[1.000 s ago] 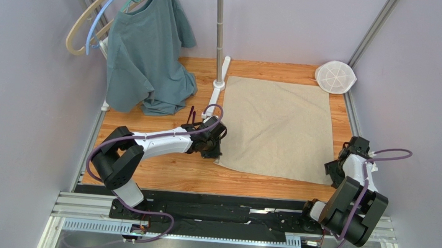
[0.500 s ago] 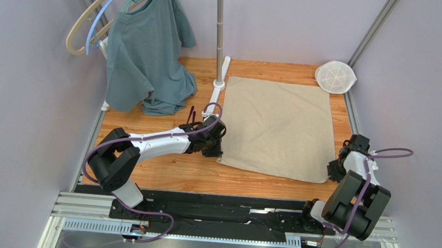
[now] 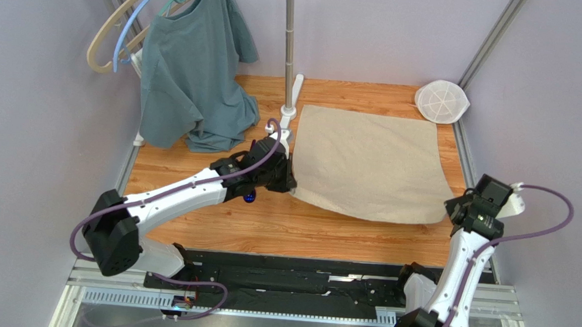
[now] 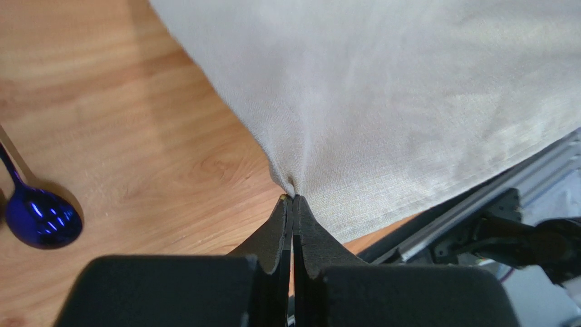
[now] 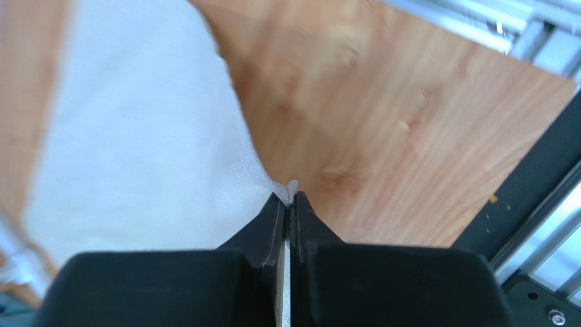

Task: Fold the napkin into a case and place the utensils inside
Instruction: Pick up the flattened napkin from the center of the board.

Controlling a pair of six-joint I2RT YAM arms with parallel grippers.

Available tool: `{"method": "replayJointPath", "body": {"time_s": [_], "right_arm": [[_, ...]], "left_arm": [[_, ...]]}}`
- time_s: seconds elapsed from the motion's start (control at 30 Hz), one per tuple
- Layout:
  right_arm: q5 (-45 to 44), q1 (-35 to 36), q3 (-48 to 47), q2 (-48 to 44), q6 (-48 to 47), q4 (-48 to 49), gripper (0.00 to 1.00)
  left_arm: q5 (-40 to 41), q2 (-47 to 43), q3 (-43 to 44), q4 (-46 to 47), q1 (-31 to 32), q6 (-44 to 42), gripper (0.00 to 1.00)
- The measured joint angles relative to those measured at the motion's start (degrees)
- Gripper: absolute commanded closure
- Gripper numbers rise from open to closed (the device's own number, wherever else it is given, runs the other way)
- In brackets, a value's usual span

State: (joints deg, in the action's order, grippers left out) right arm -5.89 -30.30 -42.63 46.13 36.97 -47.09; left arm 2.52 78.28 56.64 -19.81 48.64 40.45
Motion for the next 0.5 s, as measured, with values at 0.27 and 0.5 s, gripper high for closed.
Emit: {"method": "replayJointPath", "body": {"time_s": [0.27, 0.5], "right_arm": [[2.8, 0.3, -34.9, -9.6, -5.4, -11.7, 1.0], [1.4, 3.5, -65.9, -10.9, -7.1, -22.1, 1.0]], "left_arm": [[-3.0, -15.9, 14.8, -2.7, 0.0, -9.9, 1.0], [-3.8, -29.2, 28.7, -4.7, 0.0, -15.2, 1.0]]}}
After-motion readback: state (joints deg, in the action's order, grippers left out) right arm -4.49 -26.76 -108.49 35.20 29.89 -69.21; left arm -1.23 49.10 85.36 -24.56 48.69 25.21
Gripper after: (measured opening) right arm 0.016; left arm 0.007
